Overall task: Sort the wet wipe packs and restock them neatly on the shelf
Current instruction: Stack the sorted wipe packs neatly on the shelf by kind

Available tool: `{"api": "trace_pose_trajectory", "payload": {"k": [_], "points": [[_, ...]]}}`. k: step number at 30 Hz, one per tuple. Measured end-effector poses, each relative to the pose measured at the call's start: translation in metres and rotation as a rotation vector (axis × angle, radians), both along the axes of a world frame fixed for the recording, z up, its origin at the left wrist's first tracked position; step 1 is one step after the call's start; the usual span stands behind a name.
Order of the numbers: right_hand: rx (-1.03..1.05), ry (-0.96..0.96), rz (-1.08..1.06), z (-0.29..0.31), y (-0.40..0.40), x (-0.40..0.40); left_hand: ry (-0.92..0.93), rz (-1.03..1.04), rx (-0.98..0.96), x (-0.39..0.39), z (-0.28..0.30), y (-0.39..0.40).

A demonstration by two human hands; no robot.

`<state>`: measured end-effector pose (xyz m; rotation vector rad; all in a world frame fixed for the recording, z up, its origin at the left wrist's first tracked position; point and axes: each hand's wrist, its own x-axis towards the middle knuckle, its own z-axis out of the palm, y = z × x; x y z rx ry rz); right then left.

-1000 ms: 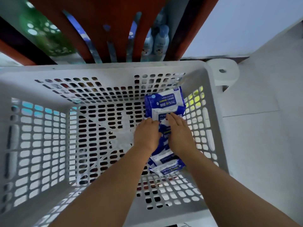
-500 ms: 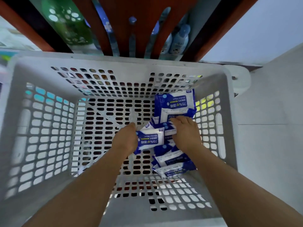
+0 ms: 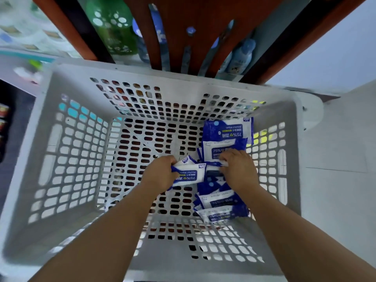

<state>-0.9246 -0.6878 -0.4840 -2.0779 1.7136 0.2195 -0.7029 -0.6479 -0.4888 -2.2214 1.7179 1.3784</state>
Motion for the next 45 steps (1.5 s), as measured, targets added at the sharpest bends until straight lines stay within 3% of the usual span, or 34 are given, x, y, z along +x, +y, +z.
{"api": "trace_pose_trajectory", "payload": {"k": [6, 13, 27, 45], "points": [[0.152, -0.246, -0.209, 0.04, -0.013, 0.021, -0.003, 0.182, -0.03, 0.017, 0.048, 0.004], [0.092, -0.365, -0.19, 0.101, -0.013, 0.054, -0.076, 0.417, -0.165, 0.033, 0.126, 0.026], [-0.191, -0.684, 0.148, 0.275, 0.022, 0.209, -0.131, 0.742, -0.604, 0.148, 0.289, 0.109], [-0.373, -0.983, 0.523, 0.434, 0.22, 0.515, -0.439, 0.929, -0.983, 0.396, 0.453, 0.36]]}}
